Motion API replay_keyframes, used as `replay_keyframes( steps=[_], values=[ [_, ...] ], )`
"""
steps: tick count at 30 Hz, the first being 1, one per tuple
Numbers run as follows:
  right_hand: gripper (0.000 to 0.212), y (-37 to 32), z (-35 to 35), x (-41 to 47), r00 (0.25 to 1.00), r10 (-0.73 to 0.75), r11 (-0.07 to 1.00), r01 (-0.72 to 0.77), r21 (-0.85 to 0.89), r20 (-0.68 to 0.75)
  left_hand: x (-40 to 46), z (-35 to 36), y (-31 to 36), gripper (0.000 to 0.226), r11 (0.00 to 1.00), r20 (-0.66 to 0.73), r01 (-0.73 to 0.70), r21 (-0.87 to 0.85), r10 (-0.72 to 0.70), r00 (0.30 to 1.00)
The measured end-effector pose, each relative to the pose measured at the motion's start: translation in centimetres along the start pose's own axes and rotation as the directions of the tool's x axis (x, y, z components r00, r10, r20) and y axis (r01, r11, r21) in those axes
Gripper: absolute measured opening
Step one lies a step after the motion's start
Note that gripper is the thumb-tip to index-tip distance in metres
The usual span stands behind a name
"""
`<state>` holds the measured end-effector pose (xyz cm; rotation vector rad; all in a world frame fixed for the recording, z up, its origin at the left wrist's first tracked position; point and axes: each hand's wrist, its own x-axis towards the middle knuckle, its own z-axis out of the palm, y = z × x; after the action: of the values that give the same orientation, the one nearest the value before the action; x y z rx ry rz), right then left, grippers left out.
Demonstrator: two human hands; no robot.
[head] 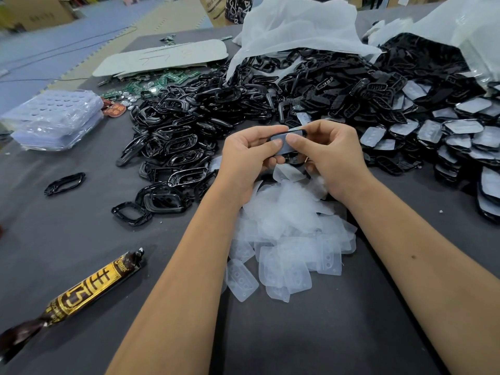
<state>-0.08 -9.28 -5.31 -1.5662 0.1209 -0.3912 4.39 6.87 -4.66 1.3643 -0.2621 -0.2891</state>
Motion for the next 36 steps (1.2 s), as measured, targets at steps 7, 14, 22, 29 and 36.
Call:
replay_keyframes(
  steps=[7, 14, 22, 29, 36],
  values=[
    [0.012, -0.37, 0.06, -0.26, 1.0, -0.004, 0.999, 0.003, 0.036, 0.029, -0.05, 0.02, -0.12, 0.022, 1.0, 0.001, -0.014, 0.025, 0.014, 1.0],
    [0.023, -0.8, 0.19, -0.22, 0.999, 0.046, 0.996, -0.047, 0.078, 0.008, -0.03, 0.07, -0.12, 0.024, 1.0, 0.003, -0.018, 0.007, 0.018, 1.0],
    [0.025, -0.68, 0.46, -0.03, 0.996, 0.078, 0.993, -0.076, 0.089, -0.03, -0.01, 0.01, -0.1, 0.022, 1.0, -0.011, -0.003, -0.013, 0.003, 1.0],
    [0.009, -0.25, 0.58, -0.2, 1.0, -0.022, 0.999, 0.022, -0.038, -0.013, -0.06, -0.02, -0.15, 0.024, 1.0, -0.019, -0.016, -0.005, 0.016, 1.0],
    [0.006, -0.55, 0.43, -0.3, 1.0, 0.017, 1.0, -0.017, -0.003, -0.005, 0.05, -0.16, -0.23, 0.022, 1.0, -0.02, 0.007, -0.019, -0.007, 1.0]
  ],
)
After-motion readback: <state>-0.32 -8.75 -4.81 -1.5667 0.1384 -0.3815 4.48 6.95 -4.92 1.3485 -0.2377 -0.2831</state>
